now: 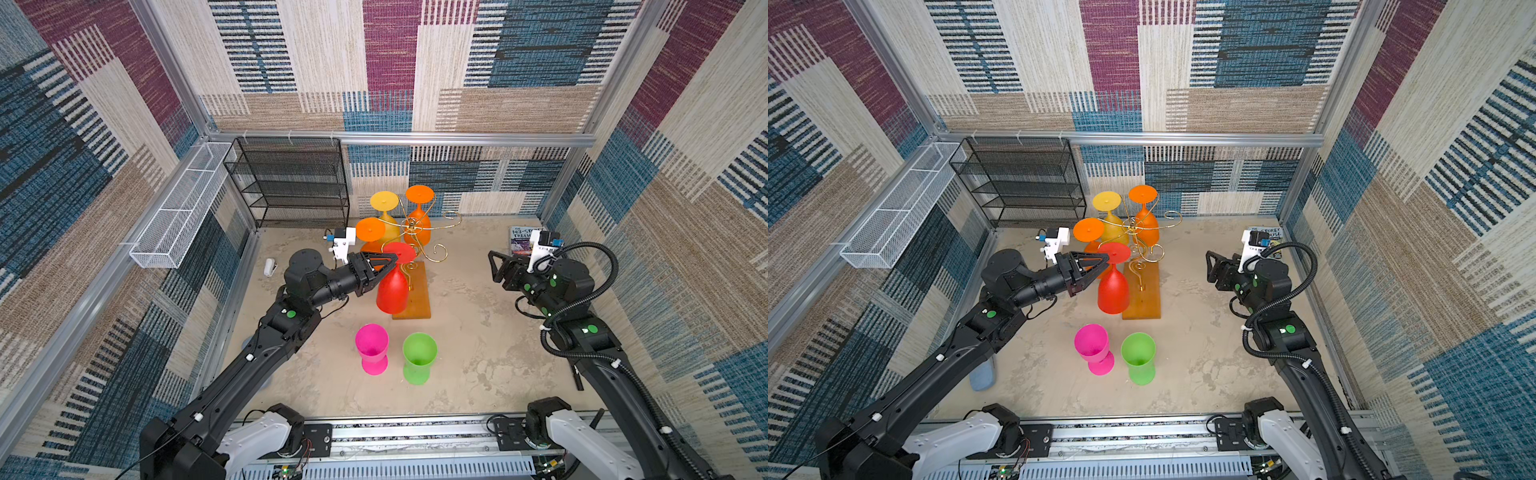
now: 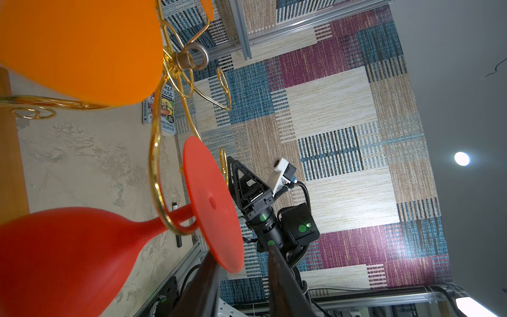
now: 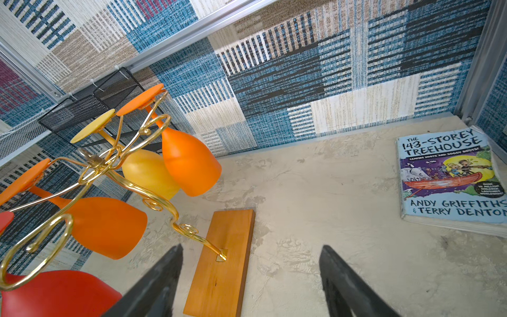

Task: Take the wine glass off the wine glass rack
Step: Pick up the wine glass from the wine glass rack.

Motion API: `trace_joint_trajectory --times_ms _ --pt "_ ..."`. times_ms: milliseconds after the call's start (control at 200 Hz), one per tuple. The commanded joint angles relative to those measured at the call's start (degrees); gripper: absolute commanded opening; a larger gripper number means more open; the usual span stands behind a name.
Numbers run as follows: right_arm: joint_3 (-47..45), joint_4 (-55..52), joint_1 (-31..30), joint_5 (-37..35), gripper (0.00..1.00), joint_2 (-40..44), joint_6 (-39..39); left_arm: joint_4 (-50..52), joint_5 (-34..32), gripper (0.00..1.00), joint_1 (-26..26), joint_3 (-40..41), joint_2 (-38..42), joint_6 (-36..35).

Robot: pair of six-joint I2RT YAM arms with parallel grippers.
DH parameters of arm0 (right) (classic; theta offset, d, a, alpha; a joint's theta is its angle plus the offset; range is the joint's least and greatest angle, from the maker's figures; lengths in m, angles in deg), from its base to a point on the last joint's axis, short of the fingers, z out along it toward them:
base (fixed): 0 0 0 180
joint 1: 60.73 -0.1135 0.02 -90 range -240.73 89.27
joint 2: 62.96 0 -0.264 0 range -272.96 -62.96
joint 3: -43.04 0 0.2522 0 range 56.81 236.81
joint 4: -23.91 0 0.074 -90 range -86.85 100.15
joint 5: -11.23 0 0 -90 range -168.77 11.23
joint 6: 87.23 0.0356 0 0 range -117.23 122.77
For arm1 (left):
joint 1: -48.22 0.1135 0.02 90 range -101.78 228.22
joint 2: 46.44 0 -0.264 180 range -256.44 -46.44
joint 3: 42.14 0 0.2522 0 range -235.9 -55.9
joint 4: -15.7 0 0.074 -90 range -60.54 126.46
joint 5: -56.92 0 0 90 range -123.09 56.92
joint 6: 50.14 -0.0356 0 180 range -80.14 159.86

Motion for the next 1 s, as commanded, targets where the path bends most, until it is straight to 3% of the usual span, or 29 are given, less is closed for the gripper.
trace_joint_trajectory --times_ms 0,245,781,997 --pt "-0.2 1.9 0.0 -0.3 0.79 0.2 -0.5 1.4 -0.3 0.3 0.0 -0.7 0.3 -1.2" --pt "-0.7 2.2 0.1 -0.1 0.79 0.3 -0.5 3.1 -0.5 0.26 0.3 -0.7 0.3 -1.2" --pt "-1.7 2.7 0.4 0.0 0.79 0.6 -0.4 6.0 -0.4 0.05 1.1 -2.0 -0.2 -1.4" --pt "-1.9 3.0 0.5 0.4 0.8 0.4 -0.2 5.8 -0.4 0.02 1.2 -2.0 0.1 -0.6"
